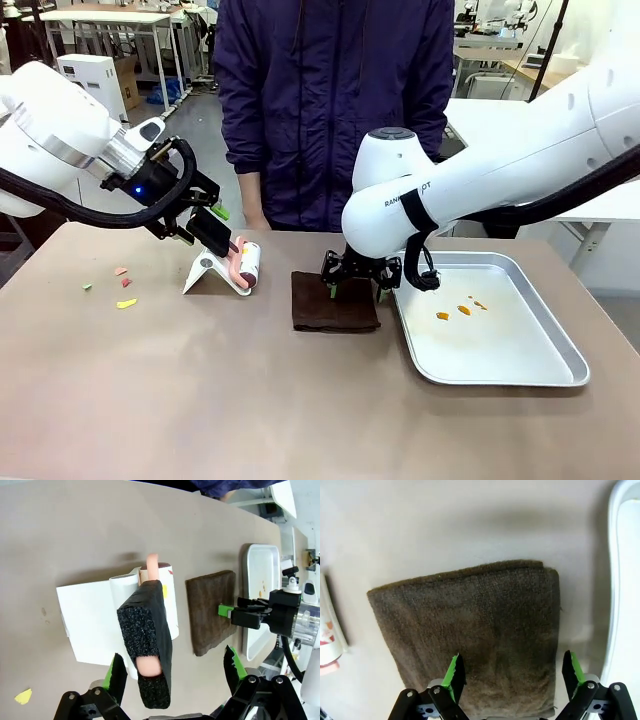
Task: Clean the surface of the table.
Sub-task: Hold the Lint Roller with your left hand and the towel with your right hand.
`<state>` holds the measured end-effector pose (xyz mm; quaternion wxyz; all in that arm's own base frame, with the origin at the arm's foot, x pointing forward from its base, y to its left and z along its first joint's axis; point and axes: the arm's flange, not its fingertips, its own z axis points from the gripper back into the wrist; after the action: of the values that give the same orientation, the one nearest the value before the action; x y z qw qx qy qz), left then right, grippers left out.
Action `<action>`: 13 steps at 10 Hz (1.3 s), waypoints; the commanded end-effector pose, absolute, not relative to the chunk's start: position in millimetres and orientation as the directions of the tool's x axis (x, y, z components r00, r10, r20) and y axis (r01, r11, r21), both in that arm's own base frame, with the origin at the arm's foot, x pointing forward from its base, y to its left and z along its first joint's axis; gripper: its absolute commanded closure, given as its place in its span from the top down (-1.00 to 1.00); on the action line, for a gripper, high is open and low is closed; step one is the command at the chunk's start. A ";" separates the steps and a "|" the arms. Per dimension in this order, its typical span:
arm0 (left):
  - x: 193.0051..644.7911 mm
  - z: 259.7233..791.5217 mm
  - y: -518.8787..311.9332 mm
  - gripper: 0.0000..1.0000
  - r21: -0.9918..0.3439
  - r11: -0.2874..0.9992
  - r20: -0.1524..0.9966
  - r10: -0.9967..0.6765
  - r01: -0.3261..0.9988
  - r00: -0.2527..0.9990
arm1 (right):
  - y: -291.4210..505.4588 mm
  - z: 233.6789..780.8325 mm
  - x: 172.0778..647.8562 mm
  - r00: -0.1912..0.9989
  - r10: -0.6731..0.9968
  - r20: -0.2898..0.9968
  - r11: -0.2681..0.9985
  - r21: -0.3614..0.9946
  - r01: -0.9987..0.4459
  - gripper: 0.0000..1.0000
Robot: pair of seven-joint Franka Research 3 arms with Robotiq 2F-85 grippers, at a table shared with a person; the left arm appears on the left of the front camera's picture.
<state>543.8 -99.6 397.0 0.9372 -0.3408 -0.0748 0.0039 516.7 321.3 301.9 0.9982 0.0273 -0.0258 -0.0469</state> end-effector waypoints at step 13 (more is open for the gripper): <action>547.7 400.0 -99.4 -1.00 -0.625 0.779 0.148 0.055 0.050 0.988 | 322.7 296.1 521.0 0.997 -0.083 -0.005 0.993 0.082 0.083 -1.00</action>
<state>546.1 -98.6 397.2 0.9377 -0.3390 -0.0762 0.0033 520.3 327.8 306.4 0.9976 0.0461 -0.0146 -0.0501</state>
